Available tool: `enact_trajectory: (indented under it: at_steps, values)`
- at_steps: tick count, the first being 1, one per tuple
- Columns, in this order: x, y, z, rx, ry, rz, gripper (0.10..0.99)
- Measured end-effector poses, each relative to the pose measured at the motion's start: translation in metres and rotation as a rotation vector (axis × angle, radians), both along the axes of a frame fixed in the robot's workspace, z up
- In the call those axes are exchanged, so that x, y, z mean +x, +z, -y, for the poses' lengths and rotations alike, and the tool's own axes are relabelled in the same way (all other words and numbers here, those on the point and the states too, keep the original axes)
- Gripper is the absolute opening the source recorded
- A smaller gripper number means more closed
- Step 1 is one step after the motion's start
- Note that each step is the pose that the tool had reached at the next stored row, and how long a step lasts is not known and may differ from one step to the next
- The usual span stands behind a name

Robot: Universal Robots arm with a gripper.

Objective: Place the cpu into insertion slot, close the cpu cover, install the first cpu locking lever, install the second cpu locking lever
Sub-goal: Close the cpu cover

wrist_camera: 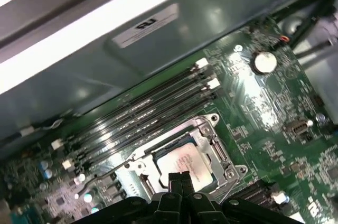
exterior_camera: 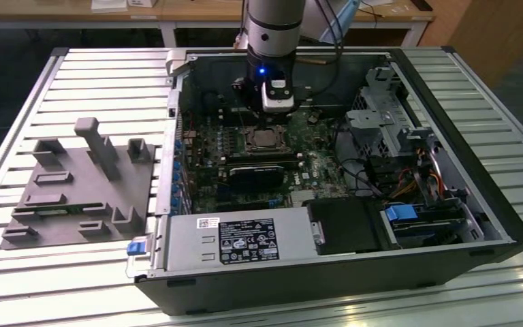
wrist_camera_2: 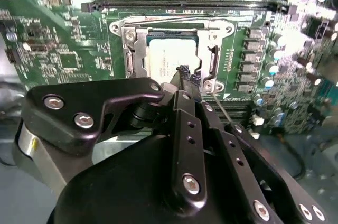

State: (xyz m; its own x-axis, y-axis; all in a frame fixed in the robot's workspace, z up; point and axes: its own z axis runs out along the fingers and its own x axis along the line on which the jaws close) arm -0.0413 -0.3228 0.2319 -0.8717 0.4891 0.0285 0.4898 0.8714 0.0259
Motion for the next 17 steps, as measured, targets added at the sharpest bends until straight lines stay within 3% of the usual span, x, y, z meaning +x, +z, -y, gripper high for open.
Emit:
enact_trajectory:
  at_steps: [17]
  values:
    - [0.0000, -0.0006, 0.0000, 0.000, 0.309, -0.0001, 0.102]
